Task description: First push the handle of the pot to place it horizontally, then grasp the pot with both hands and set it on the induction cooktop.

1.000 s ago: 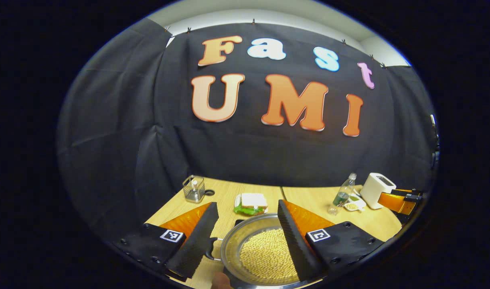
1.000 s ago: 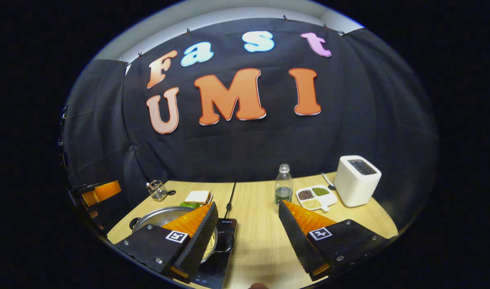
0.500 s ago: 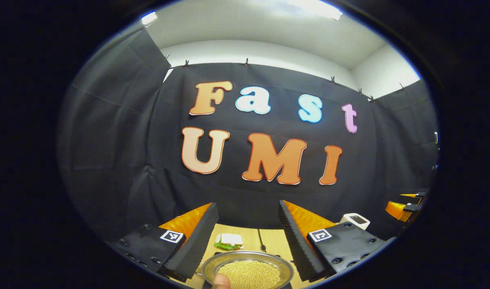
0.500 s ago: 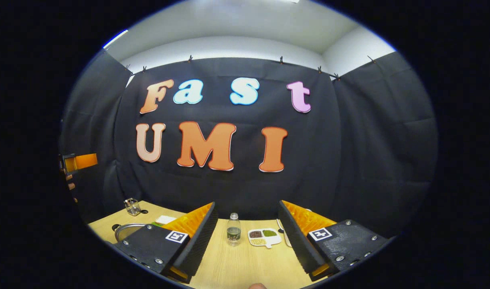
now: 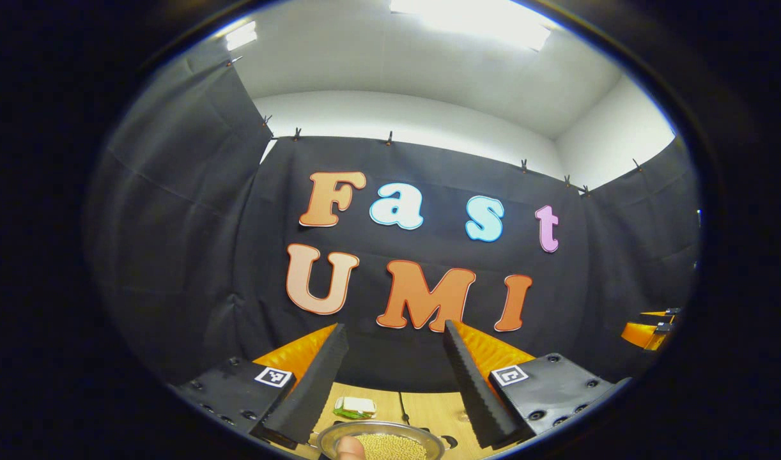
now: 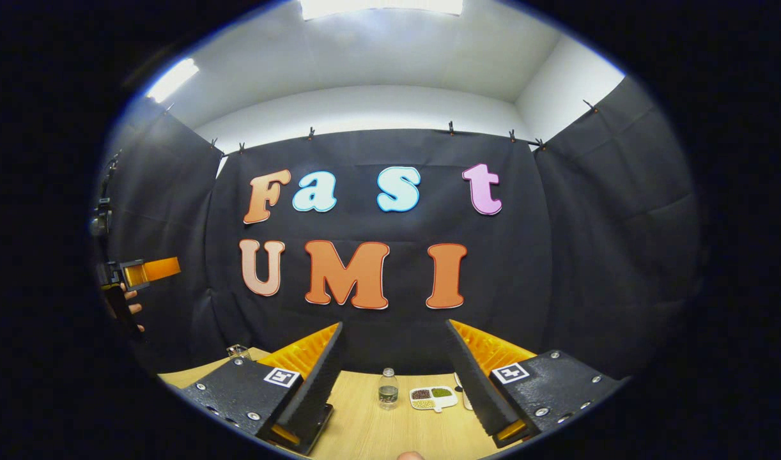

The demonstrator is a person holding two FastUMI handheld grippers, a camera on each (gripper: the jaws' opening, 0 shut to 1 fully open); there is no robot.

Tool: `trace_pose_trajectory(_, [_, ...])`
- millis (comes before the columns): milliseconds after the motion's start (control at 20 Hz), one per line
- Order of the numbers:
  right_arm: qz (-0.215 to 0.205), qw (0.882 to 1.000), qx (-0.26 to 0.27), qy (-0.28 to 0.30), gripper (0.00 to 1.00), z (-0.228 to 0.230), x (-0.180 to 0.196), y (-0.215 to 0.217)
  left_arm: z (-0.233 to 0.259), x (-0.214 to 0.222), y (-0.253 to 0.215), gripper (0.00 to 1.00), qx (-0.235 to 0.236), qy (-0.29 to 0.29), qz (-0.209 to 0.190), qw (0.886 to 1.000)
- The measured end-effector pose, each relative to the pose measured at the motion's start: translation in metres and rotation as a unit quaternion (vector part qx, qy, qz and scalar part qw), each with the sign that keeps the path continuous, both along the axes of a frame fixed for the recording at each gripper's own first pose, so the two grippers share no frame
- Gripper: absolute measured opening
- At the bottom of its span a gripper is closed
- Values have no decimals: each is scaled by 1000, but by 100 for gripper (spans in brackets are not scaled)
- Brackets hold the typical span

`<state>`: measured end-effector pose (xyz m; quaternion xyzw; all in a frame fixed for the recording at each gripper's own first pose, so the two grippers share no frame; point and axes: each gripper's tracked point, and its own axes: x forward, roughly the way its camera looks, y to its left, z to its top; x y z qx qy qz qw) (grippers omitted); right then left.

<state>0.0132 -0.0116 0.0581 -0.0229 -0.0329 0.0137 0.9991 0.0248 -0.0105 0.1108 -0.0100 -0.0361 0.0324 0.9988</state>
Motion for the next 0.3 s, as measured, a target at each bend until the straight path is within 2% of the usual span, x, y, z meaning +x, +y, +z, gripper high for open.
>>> trace_pose_trajectory(250, [8, 1000, 4, 4, 94, -4, -3, 3, -4, 0, 5, 99, -3, 8, 7, 1000])
trace_pose_trajectory(300, [7, 1000, 4, 4, 88, -5, -3, 2, -4, 0, 6, 99, -1, 9, 11, 1000])
